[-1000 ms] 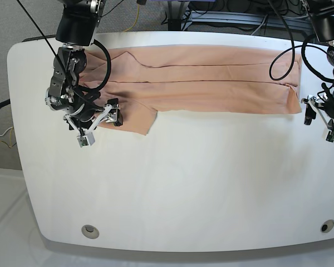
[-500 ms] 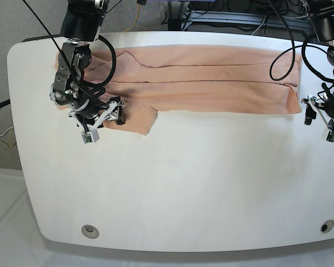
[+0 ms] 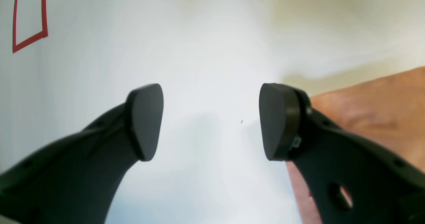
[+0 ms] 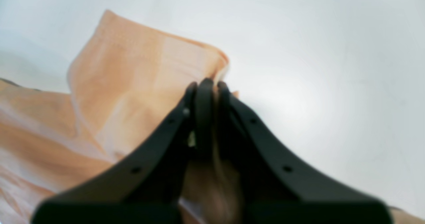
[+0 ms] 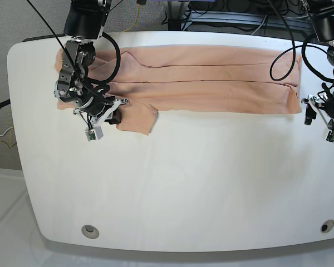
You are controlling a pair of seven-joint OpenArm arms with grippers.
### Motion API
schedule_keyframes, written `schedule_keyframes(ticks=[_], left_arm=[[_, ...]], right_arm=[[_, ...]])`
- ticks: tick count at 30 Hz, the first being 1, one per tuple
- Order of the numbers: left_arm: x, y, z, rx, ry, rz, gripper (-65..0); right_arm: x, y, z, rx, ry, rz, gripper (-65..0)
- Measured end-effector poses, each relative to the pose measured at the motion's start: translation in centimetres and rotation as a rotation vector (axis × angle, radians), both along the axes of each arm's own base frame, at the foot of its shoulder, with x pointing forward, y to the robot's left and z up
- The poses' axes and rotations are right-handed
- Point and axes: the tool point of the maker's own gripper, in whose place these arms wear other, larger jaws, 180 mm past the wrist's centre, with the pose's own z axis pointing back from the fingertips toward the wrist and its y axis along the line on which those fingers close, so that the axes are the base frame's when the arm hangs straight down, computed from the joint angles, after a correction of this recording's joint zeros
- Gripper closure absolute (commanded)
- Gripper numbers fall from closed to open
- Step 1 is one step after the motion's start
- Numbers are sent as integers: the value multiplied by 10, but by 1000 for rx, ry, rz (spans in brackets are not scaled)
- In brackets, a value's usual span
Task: Fold the T-shirt properly
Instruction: 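Move the right gripper to the protruding sleeve flap and close on it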
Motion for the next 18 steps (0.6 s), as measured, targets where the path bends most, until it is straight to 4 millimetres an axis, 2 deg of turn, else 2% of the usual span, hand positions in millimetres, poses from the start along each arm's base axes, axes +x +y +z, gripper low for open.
schedule_keyframes(ticks=[9, 18], left_arm=[[0, 0, 0, 0, 1, 0, -414], [0, -2, -1, -5, 0, -1, -414]], right_arm=[[-1, -1, 4, -20, -5, 8, 0], [9, -5, 40, -76, -88, 24, 0]])
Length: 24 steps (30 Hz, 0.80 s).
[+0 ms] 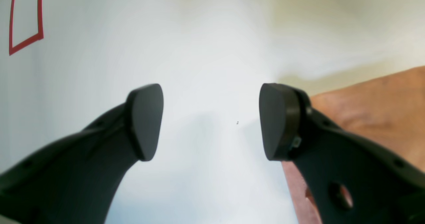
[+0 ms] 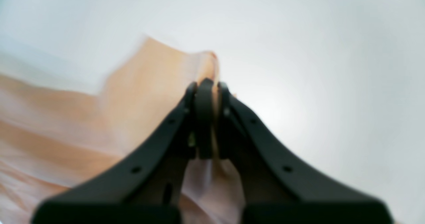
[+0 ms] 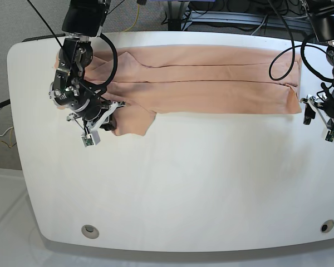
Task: Fold the T-shirt properly
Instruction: 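Move the right gripper to the protruding sleeve flap and close on it, then fold the sleeve flap with the right gripper back onto the strip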
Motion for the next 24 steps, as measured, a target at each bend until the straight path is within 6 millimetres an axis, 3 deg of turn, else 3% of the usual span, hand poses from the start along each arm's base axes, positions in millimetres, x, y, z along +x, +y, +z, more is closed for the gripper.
schedule_keyframes(ticks=[4, 9, 24], left_arm=[[0, 0, 0, 1, 0, 0, -414], [0, 0, 0, 0, 1, 0, -414], [0, -1, -1, -2, 2, -4, -414]], right_arm=[[-1, 2, 6, 2, -2, 7, 0], [-13, 0, 5, -21, 14, 13, 0], [-45, 5, 28, -83, -3, 40, 0]])
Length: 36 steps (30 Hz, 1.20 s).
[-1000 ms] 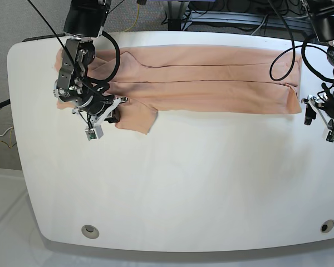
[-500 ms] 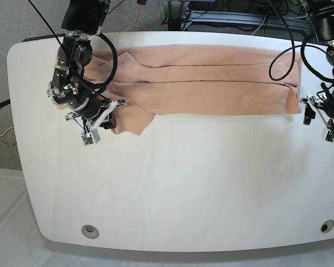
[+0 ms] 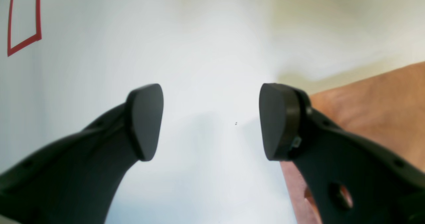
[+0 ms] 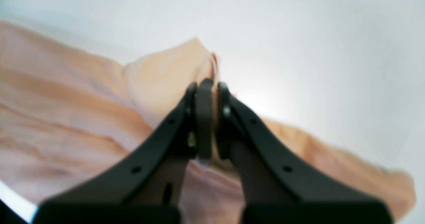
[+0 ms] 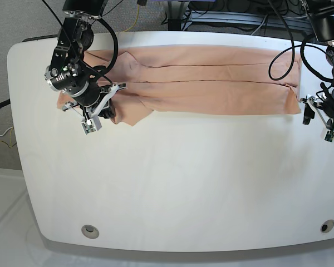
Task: Fold the T-shirt properly
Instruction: 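Fold the sleeve flap with the right gripper back onto the strip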
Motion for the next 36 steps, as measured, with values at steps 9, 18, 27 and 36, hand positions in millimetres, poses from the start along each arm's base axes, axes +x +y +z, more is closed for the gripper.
schedule_keyframes(ticks=[9, 18, 27, 36], left_arm=[[1, -9, -5, -5, 13, -25, -414], [1, -8, -5, -2, 13, -24, -414], [2, -13, -8, -18, 9, -18, -414], [1, -14, -9, -19, 12, -18, -414]], right_arm=[[-17, -2, -8, -22, 55, 4, 0], [-38, -2, -14, -36, 94, 12, 0], [-52, -11, -22, -70, 152, 18, 0], [-67, -18, -31, -94, 196, 20, 0]])
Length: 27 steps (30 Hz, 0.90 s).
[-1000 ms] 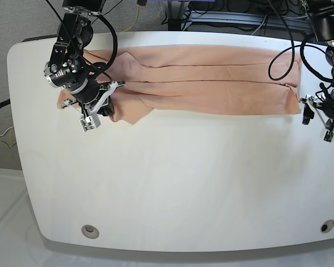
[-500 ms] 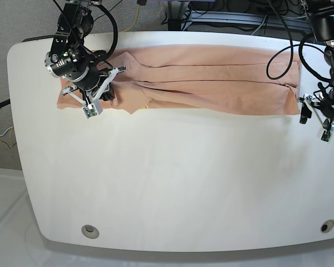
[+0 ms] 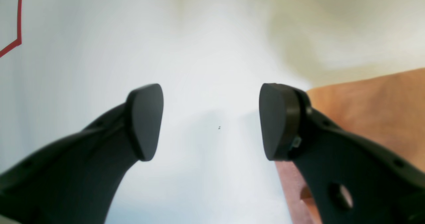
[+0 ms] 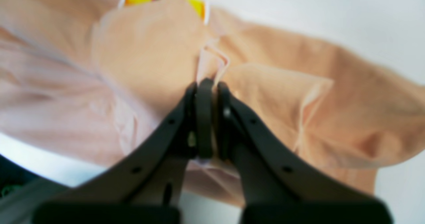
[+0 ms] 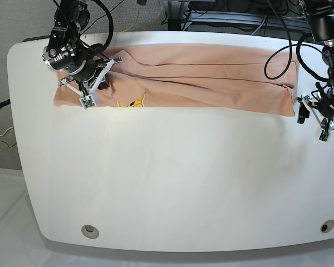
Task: Fold the T-shirt properly
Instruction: 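Fold the sleeve flap with the right gripper back onto the strip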
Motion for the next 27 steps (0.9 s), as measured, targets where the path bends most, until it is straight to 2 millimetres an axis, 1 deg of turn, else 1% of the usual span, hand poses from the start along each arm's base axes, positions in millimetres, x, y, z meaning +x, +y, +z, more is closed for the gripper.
schedule_keyframes(ticks=[4, 9, 17, 19, 22, 23, 24, 25, 27], left_arm=[[0, 0, 0, 0, 0, 0, -414], [0, 0, 0, 0, 0, 0, -414], [0, 0, 0, -1, -1, 0, -414], [0, 0, 0, 0, 0, 0, -414], [0, 0, 0, 0, 1, 1, -414], [0, 0, 0, 0, 0, 0, -414], [0, 0, 0, 0, 0, 0, -414], [0, 0, 0, 0, 0, 0, -414], [0, 0, 0, -1, -1, 0, -414]], right_arm=[[0, -6, 0, -17, 2, 2, 0], [-8, -13, -4, -43, 34, 6, 0], [-15, -16, -23, -29, 96, -6, 0], [-15, -16, -27, -18, 101, -10, -16], [-12, -16, -27, -13, 99, -12, -131], [-11, -16, -27, -13, 98, -13, -203], [-10, -16, -27, -12, 95, -13, -247], [-10, -16, -27, -12, 96, -13, -340], [-9, -15, -26, -9, 91, -11, -450]])
